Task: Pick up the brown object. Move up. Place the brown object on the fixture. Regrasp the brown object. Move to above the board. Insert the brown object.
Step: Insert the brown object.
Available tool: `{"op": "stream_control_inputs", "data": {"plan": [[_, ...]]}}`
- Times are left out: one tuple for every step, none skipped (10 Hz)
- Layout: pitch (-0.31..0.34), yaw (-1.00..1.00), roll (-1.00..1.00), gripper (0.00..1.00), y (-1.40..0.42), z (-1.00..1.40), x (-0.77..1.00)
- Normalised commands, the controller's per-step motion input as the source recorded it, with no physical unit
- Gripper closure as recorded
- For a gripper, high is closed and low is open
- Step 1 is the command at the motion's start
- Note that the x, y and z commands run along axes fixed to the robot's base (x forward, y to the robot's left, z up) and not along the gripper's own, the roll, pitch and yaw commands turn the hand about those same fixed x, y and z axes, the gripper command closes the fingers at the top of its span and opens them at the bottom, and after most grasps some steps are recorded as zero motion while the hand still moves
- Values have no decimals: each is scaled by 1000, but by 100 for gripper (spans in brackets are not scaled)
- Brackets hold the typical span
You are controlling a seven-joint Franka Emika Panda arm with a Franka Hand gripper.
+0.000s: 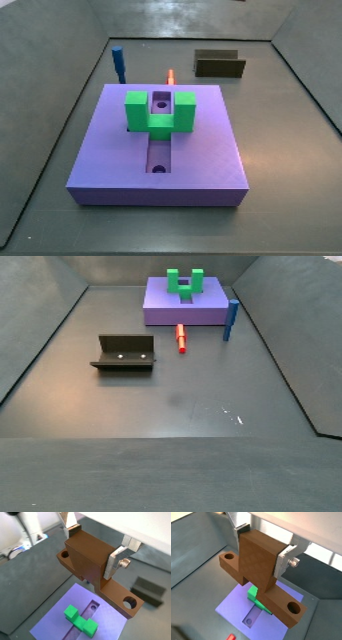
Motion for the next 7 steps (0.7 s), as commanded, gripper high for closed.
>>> {"op": "stream_control_inputs", "data": {"plan": [[-176,-697,-416,100,-77,0,0],[-171,-697,-413,100,-83,0,0],[-154,-740,-376,100,-86,20,0],[-161,-709,-407,100,-80,0,0],[-170,-700,-416,100,-77,0,0],[-167,-709,-399,100,-77,0,0],[-164,-714,-396,100,-77,0,0]]}}
